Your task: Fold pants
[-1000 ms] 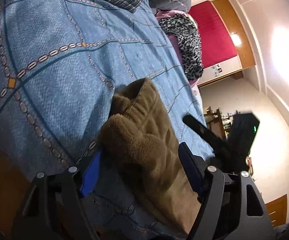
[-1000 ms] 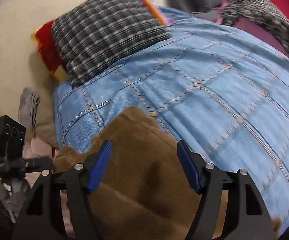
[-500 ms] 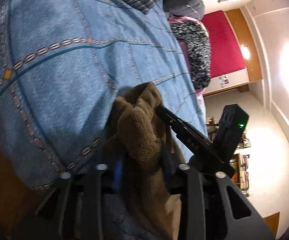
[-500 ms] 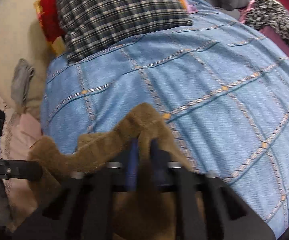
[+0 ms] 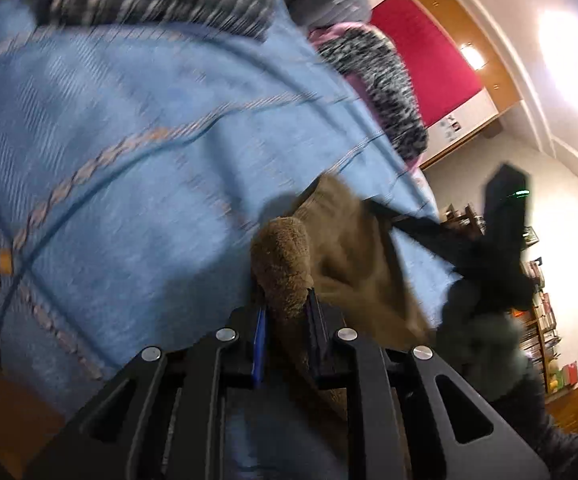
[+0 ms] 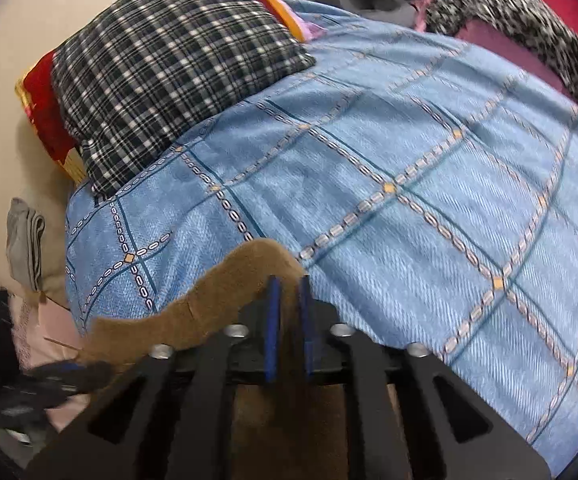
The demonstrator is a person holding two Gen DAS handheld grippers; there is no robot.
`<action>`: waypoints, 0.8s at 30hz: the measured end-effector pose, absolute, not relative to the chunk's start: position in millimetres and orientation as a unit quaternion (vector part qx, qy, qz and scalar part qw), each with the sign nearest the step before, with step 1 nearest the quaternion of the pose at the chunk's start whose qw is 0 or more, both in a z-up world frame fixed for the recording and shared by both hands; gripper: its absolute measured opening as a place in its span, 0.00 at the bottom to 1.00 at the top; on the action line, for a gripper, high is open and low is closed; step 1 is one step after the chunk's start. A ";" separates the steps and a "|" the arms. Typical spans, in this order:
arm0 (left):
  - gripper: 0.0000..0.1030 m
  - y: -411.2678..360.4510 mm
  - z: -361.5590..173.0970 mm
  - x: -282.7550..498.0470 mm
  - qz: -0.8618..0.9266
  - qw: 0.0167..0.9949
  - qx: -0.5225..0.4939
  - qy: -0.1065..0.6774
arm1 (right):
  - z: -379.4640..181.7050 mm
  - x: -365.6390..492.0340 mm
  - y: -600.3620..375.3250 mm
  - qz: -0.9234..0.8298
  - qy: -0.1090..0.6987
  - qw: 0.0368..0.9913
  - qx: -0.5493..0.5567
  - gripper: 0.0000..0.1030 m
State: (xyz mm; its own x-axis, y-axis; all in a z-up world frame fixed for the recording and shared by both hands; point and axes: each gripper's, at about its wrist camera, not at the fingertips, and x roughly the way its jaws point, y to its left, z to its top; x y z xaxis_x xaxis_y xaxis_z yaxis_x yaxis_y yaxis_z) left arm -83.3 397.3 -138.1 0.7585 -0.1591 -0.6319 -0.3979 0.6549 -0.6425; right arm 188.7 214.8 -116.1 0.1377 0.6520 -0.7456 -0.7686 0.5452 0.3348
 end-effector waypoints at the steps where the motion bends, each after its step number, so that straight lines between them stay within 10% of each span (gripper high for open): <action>1: 0.19 398.2 -142.6 -86.9 0.073 0.842 -0.411 0.341 | -109.9 186.4 207.5 0.473 0.443 0.759 -0.063 0.39; 7: 0.42 394.0 -121.6 -93.9 0.119 0.857 -0.365 0.344 | -77.7 171.5 140.2 0.470 0.388 0.789 -0.075 0.50; 24: 0.44 297.8 -76.5 -0.7 0.044 0.910 -0.210 0.355 | -130.1 202.3 -66.9 0.274 0.493 0.826 0.029 0.50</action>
State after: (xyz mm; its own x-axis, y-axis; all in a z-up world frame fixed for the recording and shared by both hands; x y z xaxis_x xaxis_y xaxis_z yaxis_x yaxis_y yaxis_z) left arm -0.7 297.8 -76.5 0.7446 -0.0679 -0.6640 -0.2292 0.9083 -0.3499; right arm 202.3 -66.9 -130.1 0.3648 0.4806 -0.7975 -0.4228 0.8486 0.3180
